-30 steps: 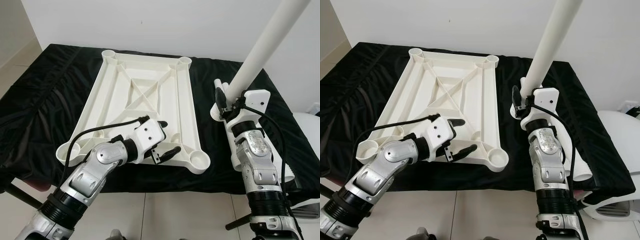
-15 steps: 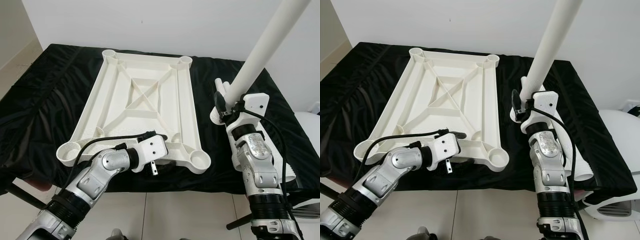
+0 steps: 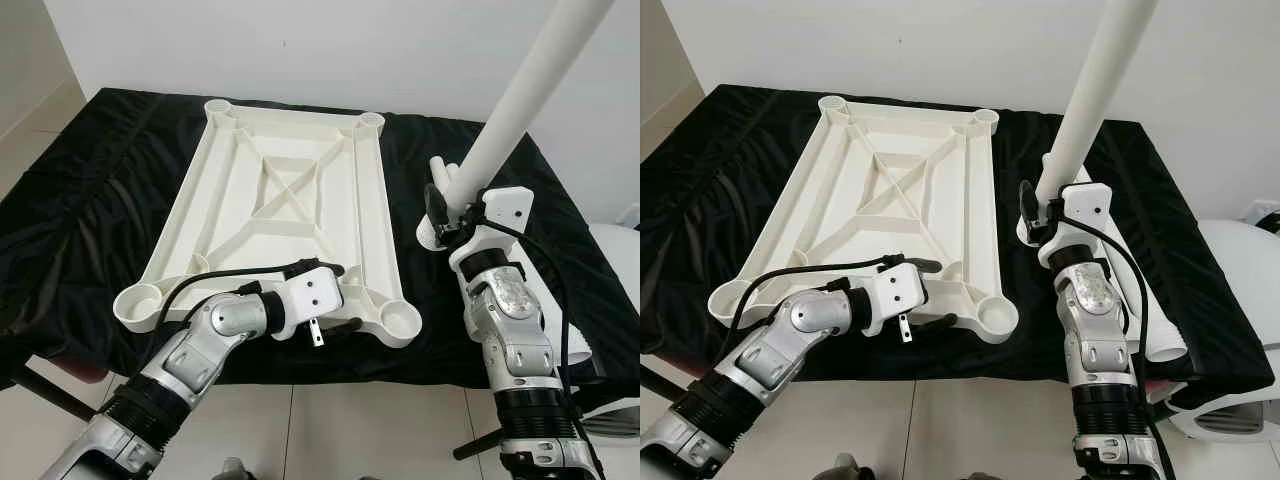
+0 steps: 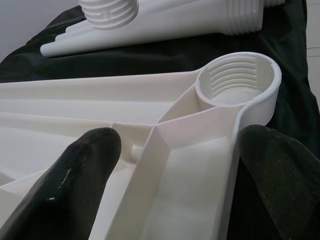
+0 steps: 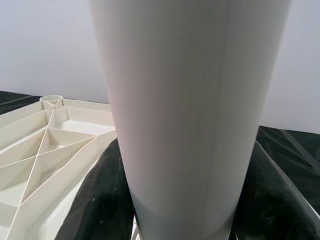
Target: Building children table
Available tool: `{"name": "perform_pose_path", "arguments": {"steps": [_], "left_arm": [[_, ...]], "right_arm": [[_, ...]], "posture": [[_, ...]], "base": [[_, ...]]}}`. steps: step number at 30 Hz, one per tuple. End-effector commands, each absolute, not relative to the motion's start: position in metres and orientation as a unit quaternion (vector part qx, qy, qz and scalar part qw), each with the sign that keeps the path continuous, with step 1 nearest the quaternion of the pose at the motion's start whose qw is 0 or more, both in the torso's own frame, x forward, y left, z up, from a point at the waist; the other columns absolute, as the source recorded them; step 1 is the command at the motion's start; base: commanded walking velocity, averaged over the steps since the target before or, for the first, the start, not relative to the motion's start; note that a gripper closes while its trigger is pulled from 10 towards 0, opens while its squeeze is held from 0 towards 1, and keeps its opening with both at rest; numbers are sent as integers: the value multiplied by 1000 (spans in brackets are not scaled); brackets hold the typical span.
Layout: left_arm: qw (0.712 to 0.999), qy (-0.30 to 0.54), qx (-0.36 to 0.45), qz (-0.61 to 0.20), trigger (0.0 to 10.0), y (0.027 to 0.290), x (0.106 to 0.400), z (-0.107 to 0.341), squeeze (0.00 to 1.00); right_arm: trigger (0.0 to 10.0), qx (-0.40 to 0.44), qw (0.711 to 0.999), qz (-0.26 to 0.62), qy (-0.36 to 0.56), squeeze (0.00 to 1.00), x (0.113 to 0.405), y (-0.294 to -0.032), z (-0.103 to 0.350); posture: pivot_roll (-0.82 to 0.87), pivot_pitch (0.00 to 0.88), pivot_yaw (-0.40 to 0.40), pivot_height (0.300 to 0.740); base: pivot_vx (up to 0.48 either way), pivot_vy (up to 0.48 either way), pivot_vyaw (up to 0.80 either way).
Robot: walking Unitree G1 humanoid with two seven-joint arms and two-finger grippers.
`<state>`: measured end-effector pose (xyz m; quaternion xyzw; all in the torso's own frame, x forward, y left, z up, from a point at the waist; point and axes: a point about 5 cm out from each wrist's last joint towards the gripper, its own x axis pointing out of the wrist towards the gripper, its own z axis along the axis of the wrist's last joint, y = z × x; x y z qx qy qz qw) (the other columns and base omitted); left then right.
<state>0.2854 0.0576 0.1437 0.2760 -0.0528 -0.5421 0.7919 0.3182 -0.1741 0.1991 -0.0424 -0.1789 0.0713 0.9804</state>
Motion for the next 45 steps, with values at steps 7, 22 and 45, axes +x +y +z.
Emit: {"name": "perform_pose_path", "arguments": {"steps": [7, 22, 45], "left_arm": [[773, -44, 260, -577, 10000, 53, 278, 138, 0], [752, -27, 249, -610, 10000, 51, 270, 133, 0], [733, 21, 227, -641, 10000, 35, 269, 108, 0]], "right_arm": [[10000, -43, 979, 78, -185, 0, 321, -170, 201], [10000, -43, 978, 85, -188, 0, 328, -165, 202], [10000, -45, 975, 91, -197, 0, 332, -161, 203]], "posture": [[-15, 21, -24, 740], [11, 12, -27, 740], [2, 0, -22, 740]], "base": [[0, 0, 0], [0, 0, 0], [0, 0, 0]]}}
